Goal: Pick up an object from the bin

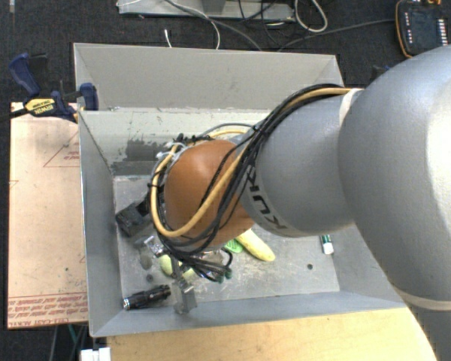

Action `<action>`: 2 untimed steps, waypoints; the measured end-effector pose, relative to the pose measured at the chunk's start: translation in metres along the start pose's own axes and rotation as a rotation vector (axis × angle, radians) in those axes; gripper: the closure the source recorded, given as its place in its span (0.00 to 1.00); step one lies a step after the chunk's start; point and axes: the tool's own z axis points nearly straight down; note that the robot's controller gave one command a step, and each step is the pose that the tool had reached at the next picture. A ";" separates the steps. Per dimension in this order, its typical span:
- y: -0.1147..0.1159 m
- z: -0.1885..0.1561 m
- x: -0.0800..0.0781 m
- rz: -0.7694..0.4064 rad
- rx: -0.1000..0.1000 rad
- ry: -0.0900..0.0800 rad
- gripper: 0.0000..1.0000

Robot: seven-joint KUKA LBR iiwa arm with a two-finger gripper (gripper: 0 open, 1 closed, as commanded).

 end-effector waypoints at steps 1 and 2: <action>0.023 0.038 -0.021 -0.089 0.005 -0.027 0.00; 0.028 0.039 -0.019 -0.136 0.005 -0.009 1.00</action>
Offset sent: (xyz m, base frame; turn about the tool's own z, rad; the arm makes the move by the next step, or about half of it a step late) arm -0.0018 0.0347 -0.0411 -0.1410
